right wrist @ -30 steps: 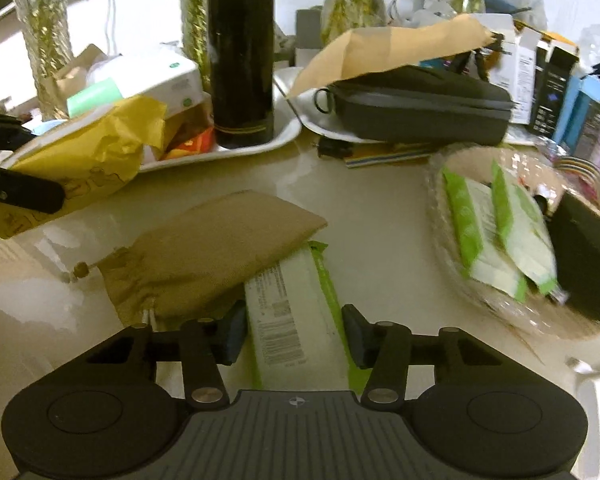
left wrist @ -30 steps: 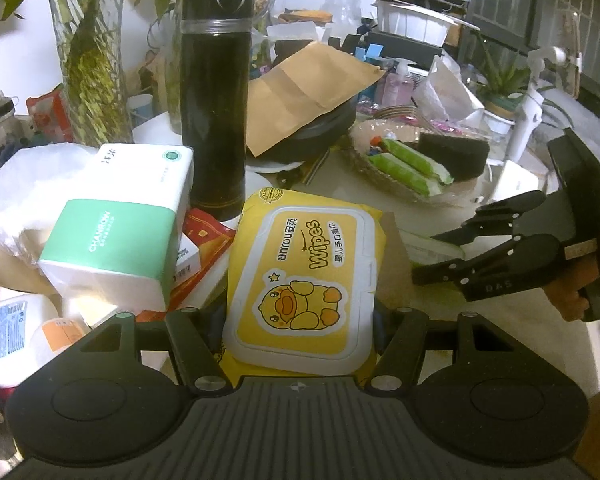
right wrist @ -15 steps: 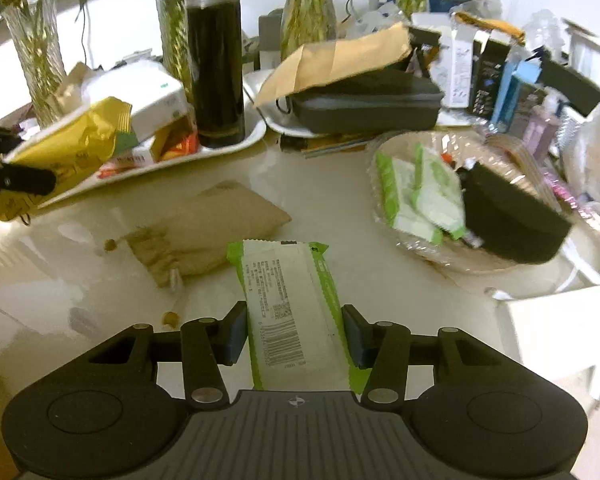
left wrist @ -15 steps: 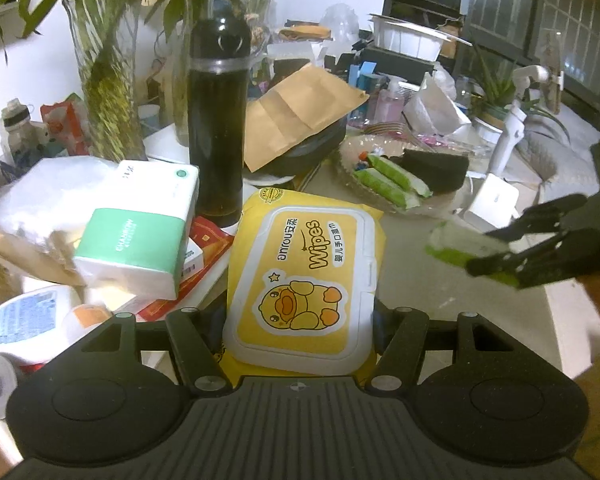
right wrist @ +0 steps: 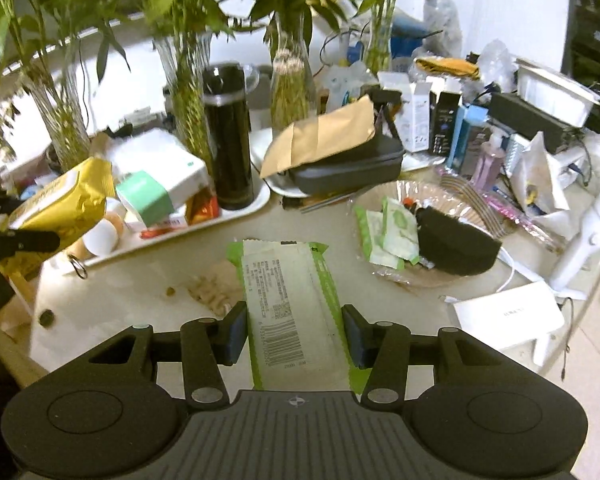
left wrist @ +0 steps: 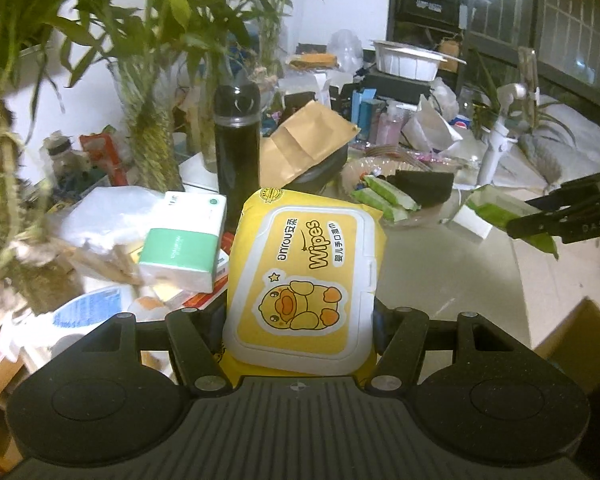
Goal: Organize soft objects
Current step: 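Carry the yellow pack to the box and open the left tool while the right tool carries the green packet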
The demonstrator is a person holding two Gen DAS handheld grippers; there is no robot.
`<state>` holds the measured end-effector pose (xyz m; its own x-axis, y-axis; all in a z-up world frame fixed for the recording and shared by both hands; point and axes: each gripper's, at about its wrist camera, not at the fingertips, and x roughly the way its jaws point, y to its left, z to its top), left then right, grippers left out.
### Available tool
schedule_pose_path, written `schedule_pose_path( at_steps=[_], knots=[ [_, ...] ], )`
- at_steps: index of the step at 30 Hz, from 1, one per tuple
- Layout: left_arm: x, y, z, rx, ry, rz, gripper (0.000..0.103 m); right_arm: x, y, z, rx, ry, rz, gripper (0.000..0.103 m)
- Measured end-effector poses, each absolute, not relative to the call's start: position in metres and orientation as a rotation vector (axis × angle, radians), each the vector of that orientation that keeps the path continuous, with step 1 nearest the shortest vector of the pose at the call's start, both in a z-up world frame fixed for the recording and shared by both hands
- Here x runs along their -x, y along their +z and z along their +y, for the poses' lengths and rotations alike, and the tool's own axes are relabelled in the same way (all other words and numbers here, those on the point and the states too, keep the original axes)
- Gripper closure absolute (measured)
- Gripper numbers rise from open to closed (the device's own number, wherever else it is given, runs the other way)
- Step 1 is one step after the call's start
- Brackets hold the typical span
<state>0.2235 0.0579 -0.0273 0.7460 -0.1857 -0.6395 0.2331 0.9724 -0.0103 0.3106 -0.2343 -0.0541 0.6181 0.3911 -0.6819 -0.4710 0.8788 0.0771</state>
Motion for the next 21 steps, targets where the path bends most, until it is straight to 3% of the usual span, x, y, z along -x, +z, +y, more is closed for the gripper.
schedule_pose_path(
  at_steps=[21],
  knots=[
    [-0.133,0.042,0.043,-0.010,-0.140,0.667,0.040,-0.195,0.017,-0.256,0.050,0.518,0.667,0.051]
  ],
)
